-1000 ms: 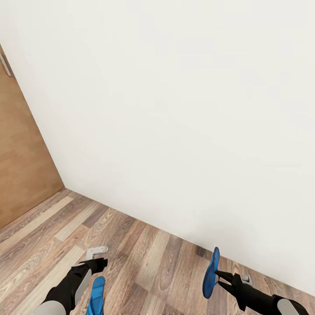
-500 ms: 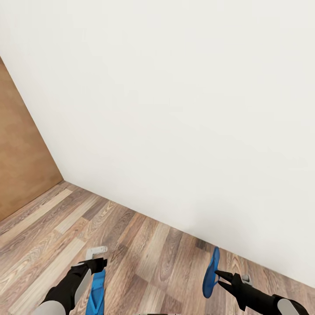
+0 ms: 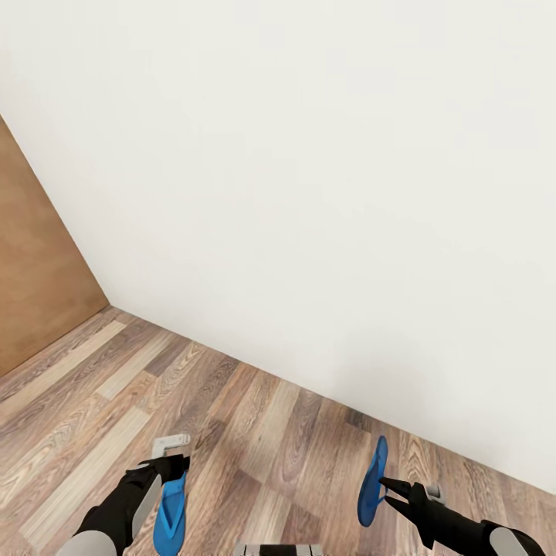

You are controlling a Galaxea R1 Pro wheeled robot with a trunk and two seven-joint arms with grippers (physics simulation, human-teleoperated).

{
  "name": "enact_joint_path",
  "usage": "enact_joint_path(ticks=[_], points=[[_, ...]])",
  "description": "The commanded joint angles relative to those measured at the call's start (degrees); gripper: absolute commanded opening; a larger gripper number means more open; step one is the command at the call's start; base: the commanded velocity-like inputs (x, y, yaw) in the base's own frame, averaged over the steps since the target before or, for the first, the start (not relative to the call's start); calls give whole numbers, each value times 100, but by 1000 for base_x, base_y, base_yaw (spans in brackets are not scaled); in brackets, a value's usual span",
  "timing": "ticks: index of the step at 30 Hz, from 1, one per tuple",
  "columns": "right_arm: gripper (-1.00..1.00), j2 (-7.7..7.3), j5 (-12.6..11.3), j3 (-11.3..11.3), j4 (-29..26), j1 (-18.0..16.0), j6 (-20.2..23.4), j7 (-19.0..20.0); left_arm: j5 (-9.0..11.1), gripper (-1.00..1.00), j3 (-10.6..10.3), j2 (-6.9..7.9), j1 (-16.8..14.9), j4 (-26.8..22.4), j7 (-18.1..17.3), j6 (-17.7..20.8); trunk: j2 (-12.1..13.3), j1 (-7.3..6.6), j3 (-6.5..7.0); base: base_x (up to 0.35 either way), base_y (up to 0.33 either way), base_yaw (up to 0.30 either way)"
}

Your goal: In the bedroom, move the book from the bed onto either nightstand, and place the two sandals side by side next to the bed.

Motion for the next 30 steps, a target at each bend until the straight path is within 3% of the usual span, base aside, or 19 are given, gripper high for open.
enact_joint_path(ticks=[1,30], points=[[-100,5,9,-15,1,-3,34,26,8,100,5,-2,0,-11,11,32,-3,1,-27,0,0,0],[-100,44,16,27,8,-7,17,-5,33,100,-12,-25,-3,-13,-29,70,-42,76,-670,0,0,0]])
